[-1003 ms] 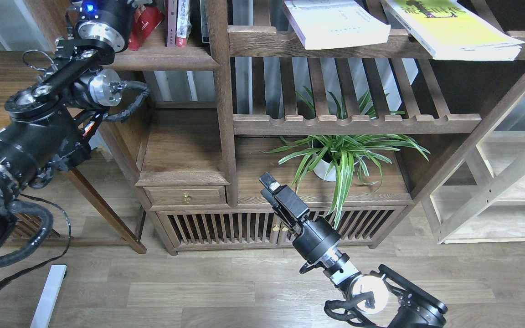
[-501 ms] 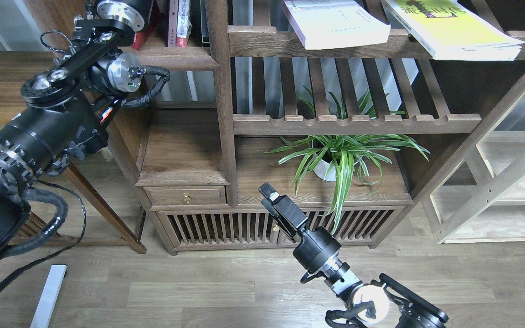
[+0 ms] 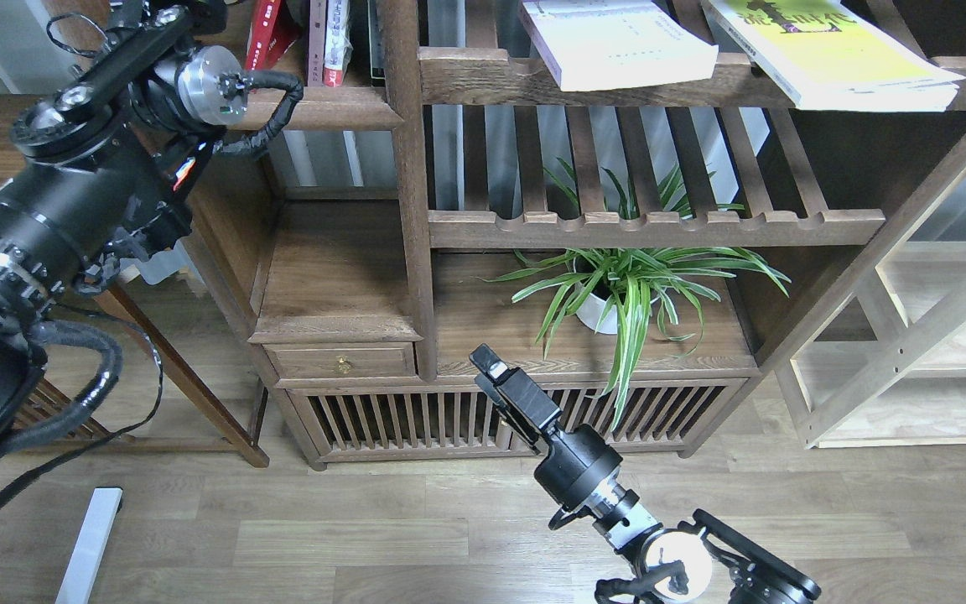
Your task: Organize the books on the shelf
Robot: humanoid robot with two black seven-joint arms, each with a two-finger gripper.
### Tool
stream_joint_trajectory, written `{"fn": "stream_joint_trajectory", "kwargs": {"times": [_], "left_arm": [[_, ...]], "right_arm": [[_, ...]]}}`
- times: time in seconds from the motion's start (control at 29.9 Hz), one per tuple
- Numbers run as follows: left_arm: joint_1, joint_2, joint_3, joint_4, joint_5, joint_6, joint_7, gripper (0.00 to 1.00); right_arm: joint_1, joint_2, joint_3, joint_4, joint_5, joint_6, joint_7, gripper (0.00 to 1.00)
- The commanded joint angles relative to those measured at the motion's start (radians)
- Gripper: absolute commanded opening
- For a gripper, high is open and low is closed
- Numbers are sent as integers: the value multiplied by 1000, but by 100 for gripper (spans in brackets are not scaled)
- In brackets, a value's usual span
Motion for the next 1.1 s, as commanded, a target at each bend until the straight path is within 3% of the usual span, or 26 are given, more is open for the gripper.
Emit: {"fn": "stream_joint_trajectory", "kwargs": {"times": [0.0,0.27,0.4,0.74,0.97,1.07], "left_arm": [[-1,12,-33,-58,0,0,2,77],[39,132,-35,-229,-3,-5,6,83],[77,170,-39,-328,-37,-8,3,94],[260,261,-160,-689,-112,-14,6,99],[413,240,-278,-913,-282,-141,26,99],[487,241,-288,-953,-284,-290,38,99]], "right_arm": [[0,-7,16,0,1,0,2,84],[17,-5,76,3,1,0,0,85],[20,-5,105,3,3,0,0,85],[18,-5,182,55,9,0,2,85],[9,3,236,98,9,0,0,85],[9,4,277,106,9,0,0,85]]}}
